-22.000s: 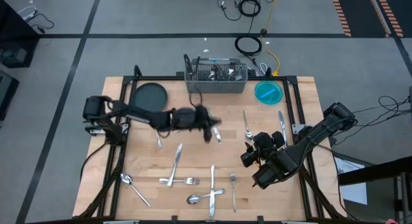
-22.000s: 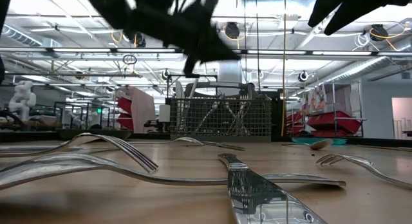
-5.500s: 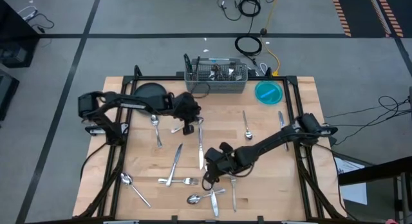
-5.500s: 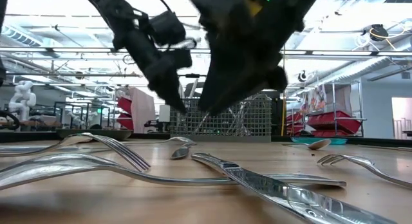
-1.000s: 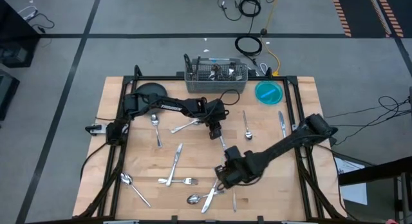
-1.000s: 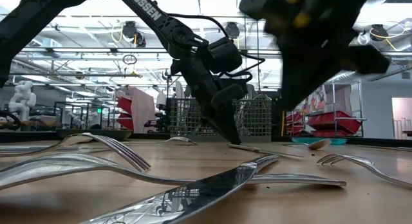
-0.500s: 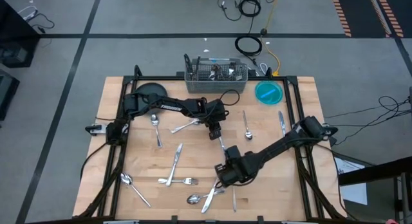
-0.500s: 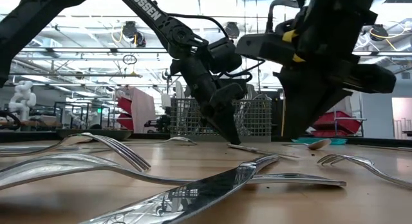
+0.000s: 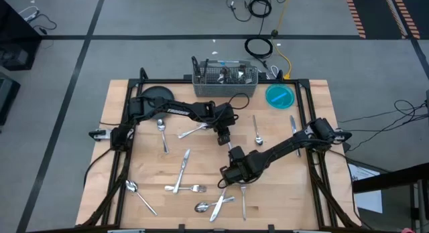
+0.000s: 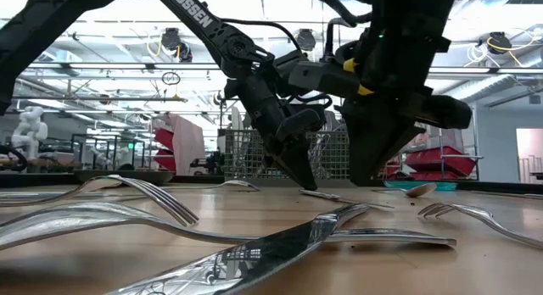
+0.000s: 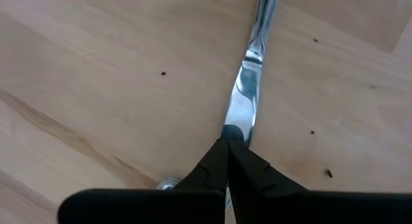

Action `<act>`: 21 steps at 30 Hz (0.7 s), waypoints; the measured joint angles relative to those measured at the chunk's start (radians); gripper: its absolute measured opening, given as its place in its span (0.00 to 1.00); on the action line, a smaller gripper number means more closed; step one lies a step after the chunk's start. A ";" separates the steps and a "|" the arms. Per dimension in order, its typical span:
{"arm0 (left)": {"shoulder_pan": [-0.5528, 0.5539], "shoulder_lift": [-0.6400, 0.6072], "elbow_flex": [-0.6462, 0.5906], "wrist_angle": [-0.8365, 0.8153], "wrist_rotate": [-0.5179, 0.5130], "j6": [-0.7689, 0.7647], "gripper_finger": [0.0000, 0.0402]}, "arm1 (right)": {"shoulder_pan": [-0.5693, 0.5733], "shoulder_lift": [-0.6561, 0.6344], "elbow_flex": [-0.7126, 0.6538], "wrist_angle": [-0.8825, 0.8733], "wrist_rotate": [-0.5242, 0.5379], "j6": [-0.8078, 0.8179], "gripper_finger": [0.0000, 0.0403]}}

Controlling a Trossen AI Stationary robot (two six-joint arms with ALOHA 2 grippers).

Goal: Sort silverware
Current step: Put the table knife into the silverware organizer

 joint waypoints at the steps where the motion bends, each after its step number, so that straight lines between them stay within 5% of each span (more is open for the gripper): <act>1: 0.000 0.000 0.000 0.000 0.001 0.000 0.00 | -0.002 0.000 0.000 0.005 -0.001 -0.008 0.00; 21: 0.012 0.000 -0.001 0.008 0.012 0.000 0.00 | -0.017 0.080 0.006 0.050 -0.106 -0.074 0.00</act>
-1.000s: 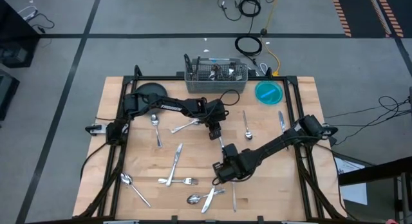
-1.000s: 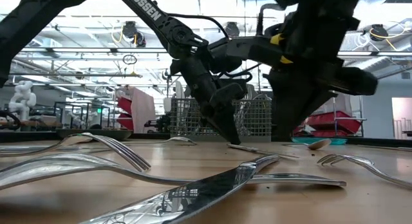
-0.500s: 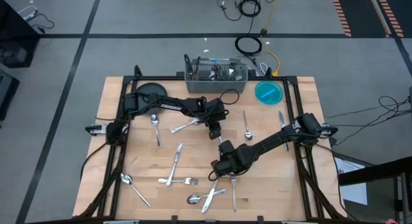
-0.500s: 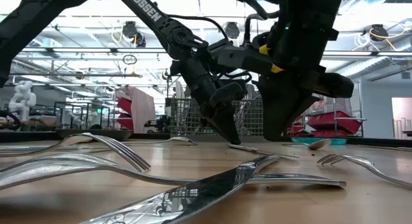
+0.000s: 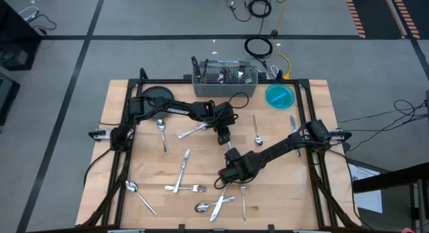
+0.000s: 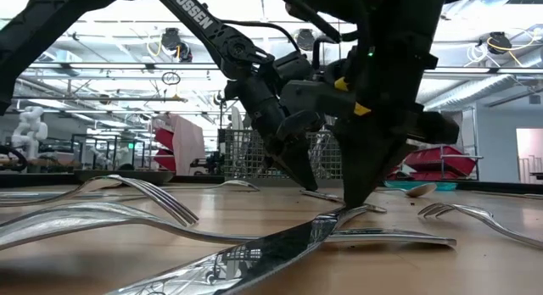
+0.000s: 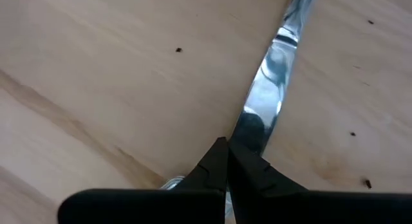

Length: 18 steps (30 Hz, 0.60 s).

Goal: Sort silverware
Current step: Put the table knife into the silverware organizer

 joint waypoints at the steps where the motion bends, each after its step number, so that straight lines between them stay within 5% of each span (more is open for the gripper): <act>1: 0.000 0.000 0.000 -0.002 0.000 0.000 0.00 | 0.000 0.000 0.000 -0.016 -0.002 0.018 0.00; 8: 0.002 0.000 0.000 -0.014 0.018 0.000 0.00 | 0.000 0.000 -0.003 -0.207 -0.049 0.075 0.00; 18: 0.003 0.002 -0.002 -0.037 0.052 0.000 0.00 | -0.001 -0.005 -0.005 -0.253 -0.049 0.066 0.00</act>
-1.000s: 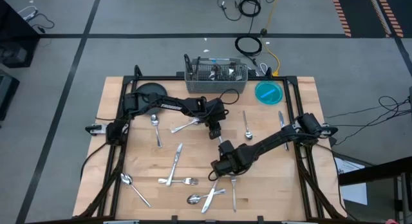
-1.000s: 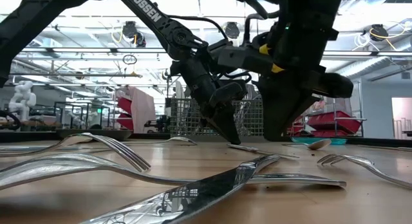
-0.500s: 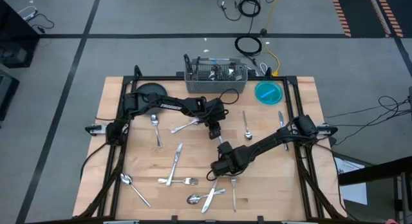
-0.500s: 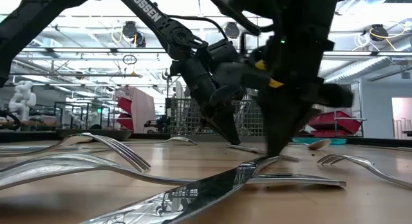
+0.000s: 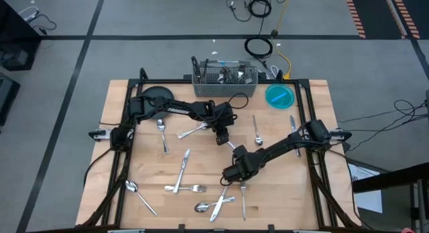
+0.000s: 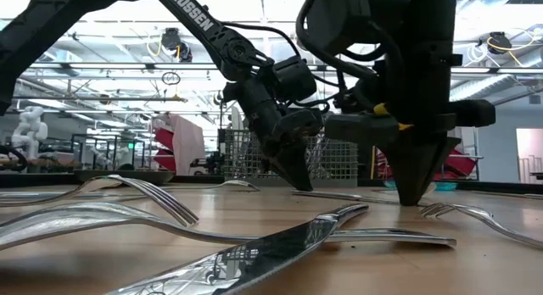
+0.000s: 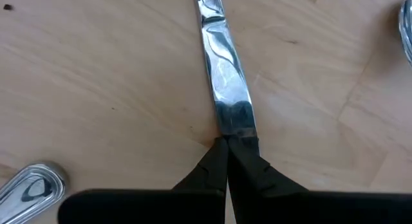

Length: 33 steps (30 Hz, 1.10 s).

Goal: Sort silverware
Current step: Put the table knife into the silverware organizer

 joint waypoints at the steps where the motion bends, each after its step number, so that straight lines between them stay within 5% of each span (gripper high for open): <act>1: 0.000 0.000 0.000 0.000 0.000 0.000 0.00 | 0.000 -0.004 -0.001 0.003 0.009 0.000 0.00; 12: 0.000 -0.002 0.000 -0.007 0.015 -0.008 0.00 | -0.006 -0.127 -0.006 -0.102 0.146 0.056 0.00; 23: 0.000 -0.003 0.000 -0.017 0.038 -0.127 0.00 | 0.059 -0.230 -0.002 -0.168 0.128 0.483 0.01; 28: 0.000 -0.002 0.000 -0.022 0.059 -0.165 0.00 | 0.135 -0.209 -0.002 -0.201 0.120 0.761 0.12; 33: 0.000 -0.002 0.000 -0.019 0.070 -0.226 0.00 | 0.152 -0.206 -0.002 -0.122 0.077 0.785 0.28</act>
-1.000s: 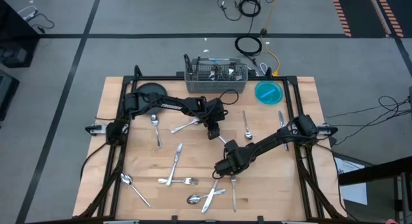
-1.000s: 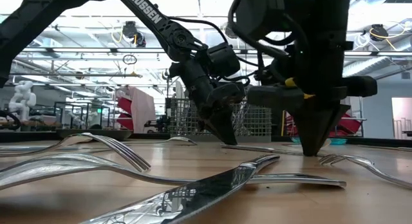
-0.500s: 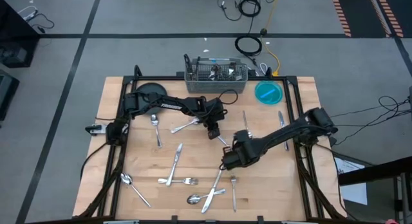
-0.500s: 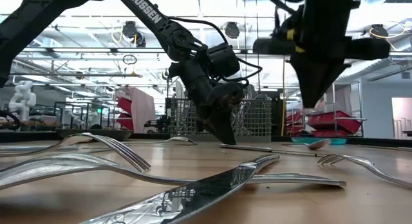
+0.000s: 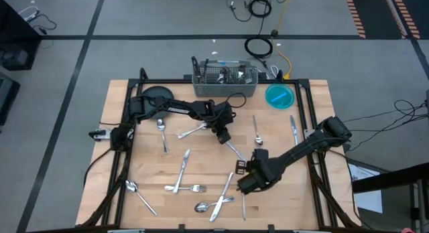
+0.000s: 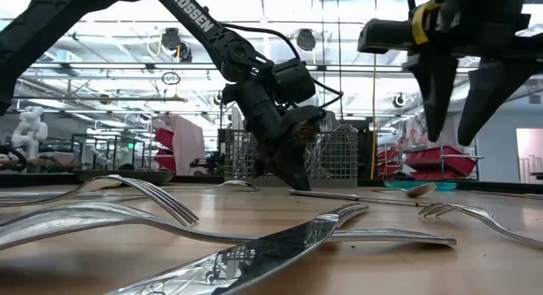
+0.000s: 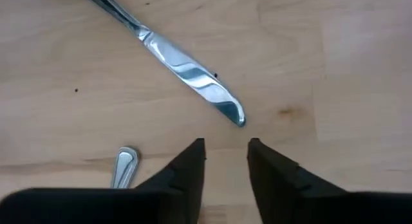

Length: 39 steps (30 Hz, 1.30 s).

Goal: Sort silverware
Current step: Put the table knife into the silverware organizer

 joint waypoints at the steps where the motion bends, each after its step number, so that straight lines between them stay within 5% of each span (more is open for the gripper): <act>1: 0.000 0.000 0.000 0.000 0.000 -0.009 0.00 | 0.000 0.000 0.000 0.000 0.000 0.001 0.30; 14: 0.016 0.001 -0.001 0.009 0.023 -0.081 0.00 | -0.011 0.112 0.000 0.102 -0.098 0.009 0.47; 25: 0.050 -0.026 -0.005 0.004 0.072 -0.114 0.00 | -0.035 0.114 0.000 -0.035 -0.083 0.002 0.44; 39: 0.036 -0.276 -0.007 -0.104 -0.033 0.077 0.00 | -0.024 0.111 0.000 -0.072 -0.043 0.015 0.44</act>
